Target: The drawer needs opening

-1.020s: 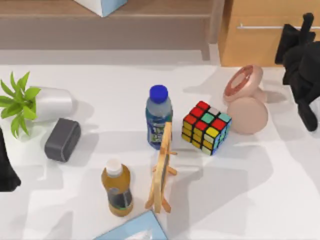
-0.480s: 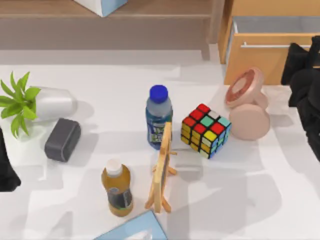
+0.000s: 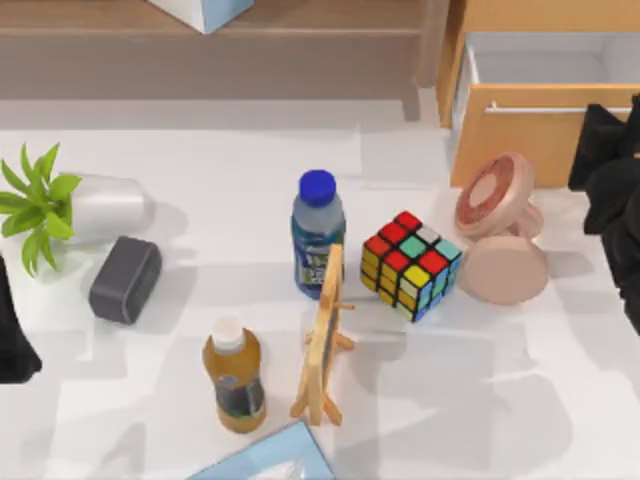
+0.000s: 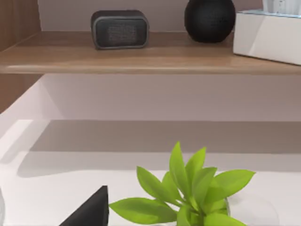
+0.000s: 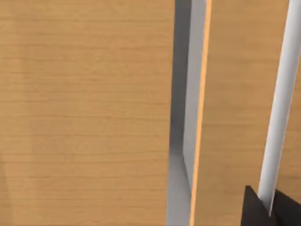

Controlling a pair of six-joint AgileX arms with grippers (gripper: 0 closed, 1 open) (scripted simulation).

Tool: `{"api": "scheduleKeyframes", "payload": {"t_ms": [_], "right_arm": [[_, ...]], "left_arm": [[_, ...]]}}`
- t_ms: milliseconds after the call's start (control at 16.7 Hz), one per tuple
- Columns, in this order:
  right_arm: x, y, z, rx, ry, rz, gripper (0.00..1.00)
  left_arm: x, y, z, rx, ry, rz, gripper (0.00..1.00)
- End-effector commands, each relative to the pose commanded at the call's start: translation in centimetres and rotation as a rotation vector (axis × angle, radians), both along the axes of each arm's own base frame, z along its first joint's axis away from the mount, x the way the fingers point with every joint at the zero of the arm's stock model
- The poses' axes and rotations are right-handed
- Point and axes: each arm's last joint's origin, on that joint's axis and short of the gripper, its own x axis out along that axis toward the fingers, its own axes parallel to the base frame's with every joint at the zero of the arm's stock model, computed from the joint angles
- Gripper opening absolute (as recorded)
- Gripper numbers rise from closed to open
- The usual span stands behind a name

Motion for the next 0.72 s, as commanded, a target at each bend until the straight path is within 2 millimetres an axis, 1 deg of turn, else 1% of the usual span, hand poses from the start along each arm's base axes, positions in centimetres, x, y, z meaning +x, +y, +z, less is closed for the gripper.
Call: {"api": "scheduleKeyframes", "payload": {"t_ms": [120, 240, 300, 540, 600, 720], "right_arm": [[-2.1, 0.0, -0.3, -0.003, 0.015, 0.002, 0.00], [-3.4, 0.0, -0.2, 0.001, 0.011, 0.004, 0.00], [-3.6, 0.0, -0.2, 0.002, 0.008, 0.005, 0.00], [-3.6, 0.0, -0.2, 0.004, 0.009, 0.003, 0.00], [-3.9, 0.0, -0.2, 0.005, 0.004, 0.001, 0.00], [-5.2, 0.0, -0.1, 0.006, -0.002, -0.002, 0.00]], "left_arm": [[0.0, 0.0, 0.0, 0.000, 0.000, 0.000, 1.00], [0.0, 0.0, 0.0, 0.000, 0.000, 0.000, 1.00], [0.0, 0.0, 0.0, 0.000, 0.000, 0.000, 1.00], [0.0, 0.0, 0.0, 0.000, 0.000, 0.000, 1.00], [0.0, 0.0, 0.0, 0.000, 0.000, 0.000, 1.00], [0.0, 0.0, 0.0, 0.000, 0.000, 0.000, 1.00]]}}
